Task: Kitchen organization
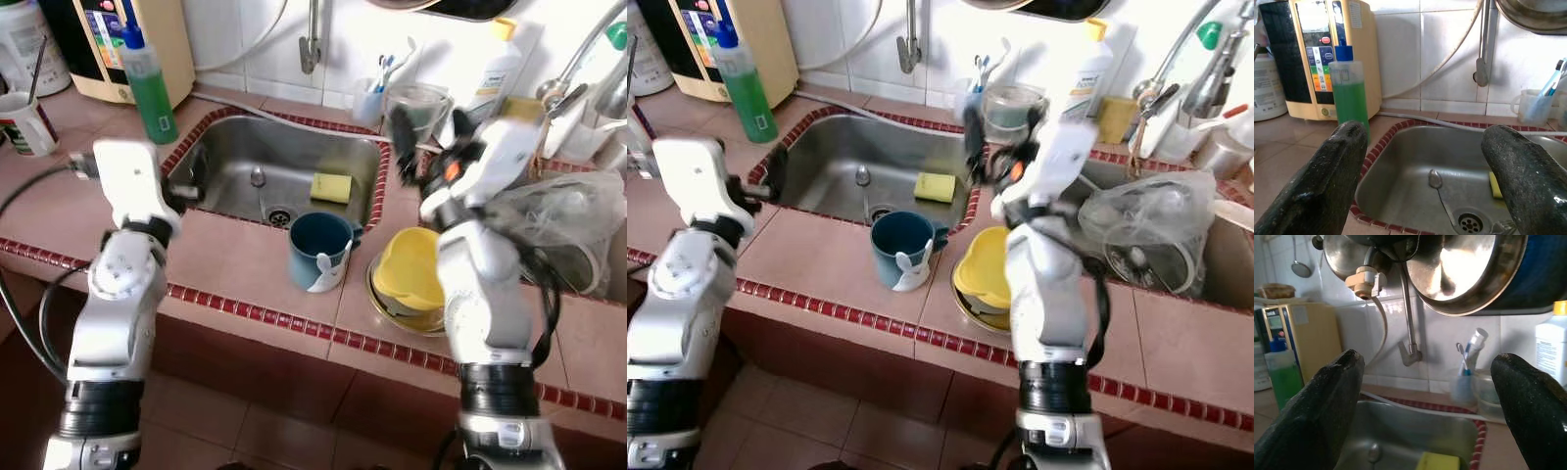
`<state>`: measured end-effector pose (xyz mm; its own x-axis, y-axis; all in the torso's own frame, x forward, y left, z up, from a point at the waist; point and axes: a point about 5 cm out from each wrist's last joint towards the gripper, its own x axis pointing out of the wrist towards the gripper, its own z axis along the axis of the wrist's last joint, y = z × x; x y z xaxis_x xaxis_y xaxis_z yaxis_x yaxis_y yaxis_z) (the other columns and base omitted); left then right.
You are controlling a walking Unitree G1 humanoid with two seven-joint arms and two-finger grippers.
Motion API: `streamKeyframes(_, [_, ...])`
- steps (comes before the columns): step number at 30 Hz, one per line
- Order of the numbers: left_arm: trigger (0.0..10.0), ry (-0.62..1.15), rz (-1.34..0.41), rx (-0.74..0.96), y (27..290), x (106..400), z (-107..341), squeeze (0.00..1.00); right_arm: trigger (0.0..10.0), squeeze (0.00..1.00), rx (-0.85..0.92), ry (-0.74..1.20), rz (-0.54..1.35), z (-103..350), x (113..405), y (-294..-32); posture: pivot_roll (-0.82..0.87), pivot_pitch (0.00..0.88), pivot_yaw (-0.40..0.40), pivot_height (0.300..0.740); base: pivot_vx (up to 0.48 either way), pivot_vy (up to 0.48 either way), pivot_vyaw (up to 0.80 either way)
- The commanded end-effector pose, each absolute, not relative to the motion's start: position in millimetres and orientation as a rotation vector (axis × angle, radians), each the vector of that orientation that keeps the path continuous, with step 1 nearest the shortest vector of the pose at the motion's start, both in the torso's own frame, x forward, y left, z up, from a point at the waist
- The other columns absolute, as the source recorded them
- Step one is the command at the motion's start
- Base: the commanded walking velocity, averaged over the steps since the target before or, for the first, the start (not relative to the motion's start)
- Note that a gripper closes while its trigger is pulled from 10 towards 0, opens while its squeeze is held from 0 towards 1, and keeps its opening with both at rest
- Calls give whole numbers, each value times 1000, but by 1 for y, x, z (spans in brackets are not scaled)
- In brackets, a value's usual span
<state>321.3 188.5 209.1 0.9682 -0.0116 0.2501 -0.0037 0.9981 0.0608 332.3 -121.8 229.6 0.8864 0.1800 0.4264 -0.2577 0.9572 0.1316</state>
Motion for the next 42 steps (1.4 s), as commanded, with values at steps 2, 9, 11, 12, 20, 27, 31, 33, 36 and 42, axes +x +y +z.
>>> streamKeyframes(2, [10000,-261,-5,60,188,319,207,0,10000,0,154,-444,204,232,329,-121,-50,0,-4,740,0,0,0])
streamKeyframes(9, [10000,-208,-4,2,183,326,195,0,10000,0,146,-399,169,220,326,-121,-72,0,-14,740,0,0,0])
streamKeyframes(11, [10000,-206,-2,-2,183,327,195,0,10000,0,144,-398,167,219,326,-122,-72,0,-14,740,0,0,0])
streamKeyframes(12, [10000,-206,-2,-2,183,327,195,0,10000,0,144,-398,167,219,326,-122,-72,0,-14,740,0,0,0])
streamKeyframes(20, [10000,-149,2,24,175,319,170,0,10000,0,58,-348,152,189,320,-118,-77,0,4,740,0,0,0])
streamKeyframes(27, [10000,-149,-17,2,163,301,154,0,10000,0,28,-380,150,175,306,-119,-49,0,-11,740,0,0,0])
streamKeyframes(31, [10000,-156,0,-17,158,287,147,0,10000,0,32,-384,156,171,299,-117,-47,0,-19,740,0,0,0])
streamKeyframes(33, [10000,-162,-10,-7,156,284,146,0,10000,0,29,-384,157,170,298,-116,-45,0,-26,740,0,0,0])
streamKeyframes(36, [10000,-165,-14,-1,156,284,146,0,10000,0,29,-384,158,170,298,-116,-43,0,-29,740,0,0,0])
streamKeyframes(42, [10000,-200,-30,55,160,284,150,0,10000,0,22,-368,145,164,295,-118,-47,0,-28,740,0,0,0])
